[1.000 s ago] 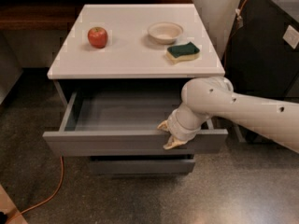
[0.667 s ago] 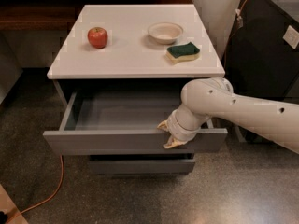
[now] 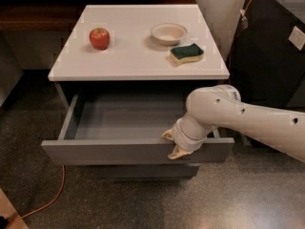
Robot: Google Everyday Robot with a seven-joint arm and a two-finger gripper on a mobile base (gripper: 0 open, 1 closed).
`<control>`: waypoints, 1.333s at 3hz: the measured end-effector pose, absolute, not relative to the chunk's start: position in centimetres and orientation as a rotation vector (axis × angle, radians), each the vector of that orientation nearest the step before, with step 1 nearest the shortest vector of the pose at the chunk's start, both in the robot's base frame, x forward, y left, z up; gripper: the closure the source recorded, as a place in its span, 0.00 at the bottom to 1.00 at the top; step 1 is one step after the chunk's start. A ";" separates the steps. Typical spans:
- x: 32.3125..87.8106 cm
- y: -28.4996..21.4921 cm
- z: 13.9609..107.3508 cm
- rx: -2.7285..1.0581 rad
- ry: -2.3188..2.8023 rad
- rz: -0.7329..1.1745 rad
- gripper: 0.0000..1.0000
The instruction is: Place apple into top drawer
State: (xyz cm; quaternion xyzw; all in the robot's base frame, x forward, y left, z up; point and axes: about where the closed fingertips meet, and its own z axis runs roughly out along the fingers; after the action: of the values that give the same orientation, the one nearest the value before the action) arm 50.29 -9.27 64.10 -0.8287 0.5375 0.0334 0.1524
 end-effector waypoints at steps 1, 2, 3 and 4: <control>48.1 -9.5 64.0 -2.397 1.529 0.088 1.00; 48.2 -9.5 64.0 -2.397 1.529 0.088 1.00; 48.2 -9.5 64.0 -2.397 1.529 0.088 1.00; 46.3 -9.6 63.9 -2.411 1.518 0.072 0.78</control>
Offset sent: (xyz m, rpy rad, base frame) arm -0.0996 -0.0103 -0.0066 -0.0518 -0.0092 0.0669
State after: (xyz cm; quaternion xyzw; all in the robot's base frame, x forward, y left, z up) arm 46.35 -9.59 63.91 -0.8370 0.5270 0.0251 0.1454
